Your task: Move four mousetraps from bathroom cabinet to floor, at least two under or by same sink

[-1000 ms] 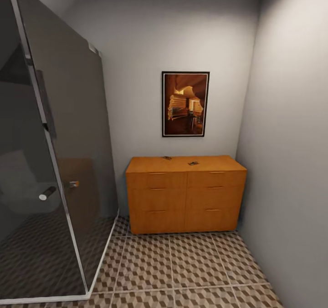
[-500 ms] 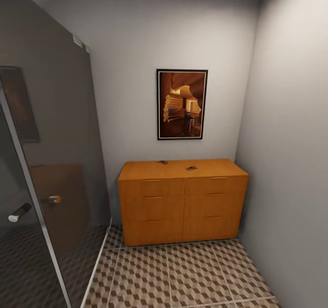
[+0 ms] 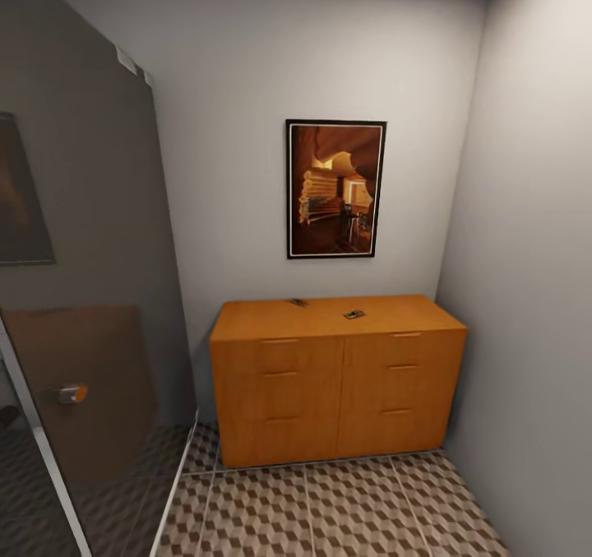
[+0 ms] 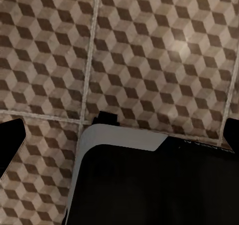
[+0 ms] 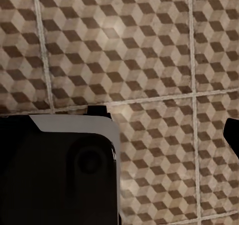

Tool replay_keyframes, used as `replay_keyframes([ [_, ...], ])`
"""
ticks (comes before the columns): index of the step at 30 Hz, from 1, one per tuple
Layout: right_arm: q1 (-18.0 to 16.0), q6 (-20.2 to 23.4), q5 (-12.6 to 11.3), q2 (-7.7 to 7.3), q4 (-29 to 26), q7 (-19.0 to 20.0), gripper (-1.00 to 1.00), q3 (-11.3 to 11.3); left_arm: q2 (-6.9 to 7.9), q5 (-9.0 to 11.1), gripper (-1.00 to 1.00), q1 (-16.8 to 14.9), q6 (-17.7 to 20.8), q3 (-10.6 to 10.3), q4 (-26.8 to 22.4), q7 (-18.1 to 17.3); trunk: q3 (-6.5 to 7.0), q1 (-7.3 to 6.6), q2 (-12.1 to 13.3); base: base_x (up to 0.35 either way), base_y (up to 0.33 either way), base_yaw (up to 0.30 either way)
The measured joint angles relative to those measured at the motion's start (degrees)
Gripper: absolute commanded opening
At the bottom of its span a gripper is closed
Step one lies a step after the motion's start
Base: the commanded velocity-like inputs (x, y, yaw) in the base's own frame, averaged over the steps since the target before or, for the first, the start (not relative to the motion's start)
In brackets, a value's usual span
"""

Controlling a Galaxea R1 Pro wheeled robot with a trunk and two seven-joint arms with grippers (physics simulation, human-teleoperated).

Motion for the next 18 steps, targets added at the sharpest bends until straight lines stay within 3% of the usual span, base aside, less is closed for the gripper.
replay_keyframes([
  [8, 0.00, 0.04, 0.00, -0.01, 0.00, 0.00, 1.00, 0.01, -0.01, 0.00, 1.00, 0.00, -0.06, 0.00, 0.00, 0.00, 0.00, 0.00, 0.00, 0.300, 0.122, -0.001],
  [18, 0.00, 0.13, 0.00, -0.08, 0.00, 0.00, 1.00, 0.05, -0.02, 0.00, 1.00, 0.00, -0.08, 0.00, 0.00, 0.00, 0.00, 0.02, 0.02, 0.062, 0.025, 0.000],
])
